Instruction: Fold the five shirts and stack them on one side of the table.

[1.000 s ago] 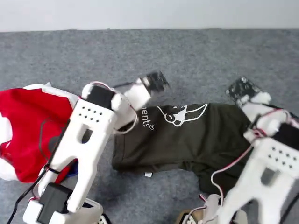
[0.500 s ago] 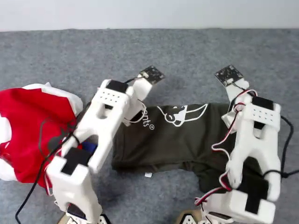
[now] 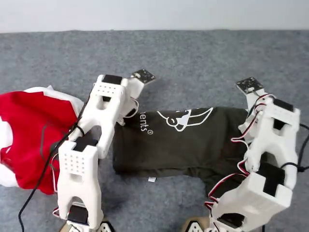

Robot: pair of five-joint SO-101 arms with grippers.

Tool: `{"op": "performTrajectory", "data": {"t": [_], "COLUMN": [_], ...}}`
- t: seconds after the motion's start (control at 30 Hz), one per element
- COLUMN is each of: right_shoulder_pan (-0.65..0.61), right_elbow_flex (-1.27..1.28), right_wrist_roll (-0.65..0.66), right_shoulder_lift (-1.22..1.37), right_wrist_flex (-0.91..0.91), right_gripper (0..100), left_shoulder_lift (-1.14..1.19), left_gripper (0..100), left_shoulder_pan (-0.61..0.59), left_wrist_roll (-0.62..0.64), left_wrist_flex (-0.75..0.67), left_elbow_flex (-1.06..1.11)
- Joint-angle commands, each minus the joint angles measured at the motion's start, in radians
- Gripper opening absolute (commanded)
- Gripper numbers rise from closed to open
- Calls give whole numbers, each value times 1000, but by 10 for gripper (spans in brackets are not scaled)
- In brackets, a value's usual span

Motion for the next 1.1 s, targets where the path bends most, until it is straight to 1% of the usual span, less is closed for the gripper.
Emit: {"op": "performTrajectory", "data": {"t": [0.0, 0.17, 0.33, 0.43, 0.53, 0.63, 0.7, 0.9, 0.97, 1.07], "right_shoulder_pan": [15, 13, 15, 8, 7, 8, 10, 10, 13, 12], "right_elbow_flex": [-132, -235, -264, -256, -184, -48, 52, 278, 308, 305], "right_wrist_roll": [-12, -14, -8, -8, -12, -15, -18, -86, -114, -138], "right_shoulder_lift": [-10, -12, -93, -154, -191, -197, -203, -196, -200, -226], "right_wrist_flex": [183, 364, 512, 598, 618, 562, 478, 202, 159, 170], "right_gripper": [9, 9, 9, 9, 9, 9, 9, 9, 9, 9], "left_shoulder_lift": [-25, -95, -175, -196, -204, -209, -230, -334, -364, -414], "left_gripper": [14, 14, 14, 14, 14, 14, 14, 14, 14, 14], "left_shoulder_pan": [2, 112, 221, 235, 218, 193, 184, 181, 180, 180], "left_wrist_roll": [-11, -11, -6, -5, 31, 52, 54, 54, 54, 52], "left_wrist_flex": [121, 242, 270, 270, 270, 275, 275, 275, 275, 275], "left_elbow_flex": [-145, -266, -289, -289, -288, -286, -285, -229, -189, -131]}}
